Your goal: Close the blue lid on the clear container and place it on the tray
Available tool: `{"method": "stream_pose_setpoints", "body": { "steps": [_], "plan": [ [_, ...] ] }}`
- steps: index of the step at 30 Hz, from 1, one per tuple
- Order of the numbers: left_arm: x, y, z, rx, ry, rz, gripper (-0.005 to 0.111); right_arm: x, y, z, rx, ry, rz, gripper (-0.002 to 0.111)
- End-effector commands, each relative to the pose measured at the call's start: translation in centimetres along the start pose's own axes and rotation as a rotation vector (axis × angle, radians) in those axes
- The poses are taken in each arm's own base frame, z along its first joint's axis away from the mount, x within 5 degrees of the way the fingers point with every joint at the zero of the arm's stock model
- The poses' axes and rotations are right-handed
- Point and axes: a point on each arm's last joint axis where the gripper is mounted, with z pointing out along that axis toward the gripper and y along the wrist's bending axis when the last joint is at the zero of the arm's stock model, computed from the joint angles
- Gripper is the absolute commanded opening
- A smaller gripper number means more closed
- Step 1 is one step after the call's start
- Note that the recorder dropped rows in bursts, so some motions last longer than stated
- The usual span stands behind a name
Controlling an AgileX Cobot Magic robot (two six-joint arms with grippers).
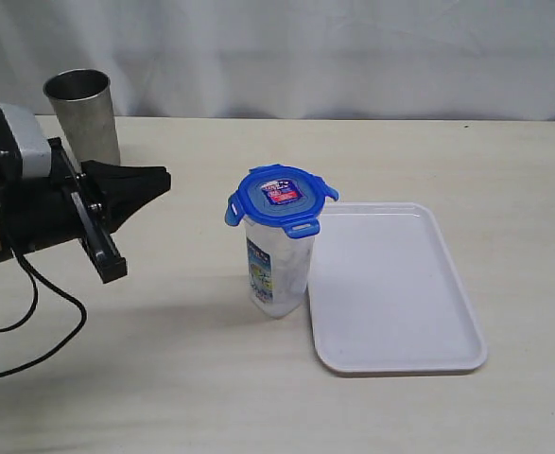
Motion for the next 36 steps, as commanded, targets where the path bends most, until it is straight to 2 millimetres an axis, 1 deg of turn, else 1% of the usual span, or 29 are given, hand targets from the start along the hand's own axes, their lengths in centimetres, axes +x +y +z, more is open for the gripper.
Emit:
{"method": "stream_pose_setpoints", "body": {
  "steps": [1, 5, 7, 8, 10, 13, 14, 16, 18, 22, 24, 25, 28, 29, 32, 34, 35, 36],
  "plan": [
    [0.6, 0.4, 1.0, 0.155, 0.017, -0.046, 0.0, -0.7, -0.2, -0.1, 0.015, -0.089, 0.146, 0.005],
    [0.7, 0.5, 1.1, 0.161, 0.019, -0.041, 0.0, 0.5, -0.3, -0.1, 0.033, 0.046, 0.198, 0.005],
    [0.7, 0.6, 1.1, 0.162, 0.018, -0.034, 0.0, 0.5, -0.4, -0.1, 0.05, 0.048, 0.304, 0.005],
    [0.6, 0.6, 1.1, 0.168, 0.019, -0.028, 0.0, 0.4, -0.4, 0.0, 0.045, 0.031, 0.32, 0.005],
    [0.6, 0.7, 1.2, 0.167, 0.017, -0.025, 0.0, 0.3, -0.2, 0.4, 0.022, 0.02, 0.288, 0.005],
    [0.6, 0.7, 1.2, 0.164, 0.019, -0.025, 0.0, 0.7, 0.5, 1.5, -0.042, 0.1, 0.249, 0.005],
    [0.6, 0.7, 1.2, 0.163, 0.022, -0.025, 0.0, 0.5, 0.9, 2.1, -0.074, 0.138, 0.256, 0.005],
    [0.7, 0.7, 1.2, 0.16, 0.034, -0.023, 0.0, 0.6, 1.7, 3.4, -0.157, 0.215, 0.215, 0.005],
    [0.7, 0.7, 1.2, 0.161, 0.036, -0.022, 0.0, 0.8, 2.6, 5.1, -0.249, 0.3, 0.187, 0.005],
    [0.8, 0.6, 1.2, 0.171, 0.047, -0.017, 0.0, 2.7, 3.5, 8.8, -0.364, 0.507, 0.124, 0.005],
    [0.9, 0.6, 1.2, 0.171, 0.056, -0.014, 0.0, 4.2, 3.9, 11.1, -0.433, 0.61, 0.106, 0.004],
    [0.9, 0.6, 1.2, 0.17, 0.059, -0.014, 0.0, 4.9, 4.2, 11.8, -0.483, 0.645, 0.099, 0.004],
    [1.0, 0.6, 1.2, 0.173, 0.061, -0.012, 0.0, 7.1, 5.3, 14.9, -0.656, 0.705, 0.137, 0.004],
    [1.0, 0.6, 1.2, 0.173, 0.061, -0.012, 0.0, 7.7, 5.7, 15.8, -0.736, 0.713, 0.134, 0.004],
    [1.0, 0.6, 1.2, 0.173, 0.061, -0.012, 0.0, 9.7, 6.4, 18.6, -0.891, 0.759, 0.122, 0.004],
    [1.0, 0.6, 1.2, 0.169, 0.055, -0.018, 0.0, 10.6, 6.8, 19.4, -1.02, 0.763, 0.095, 0.004],
    [1.1, 0.7, 1.2, 0.159, 0.05, -0.013, 0.0, 11.1, 7.1, 19.7, -1.122, 0.754, 0.075, 0.004],
    [1.2, 0.9, 1.3, 0.148, 0.048, -0.012, 0.0, 11.5, 7.2, 20.0, -1.164, 0.745, 0.077, 0.004]
  ]
}}
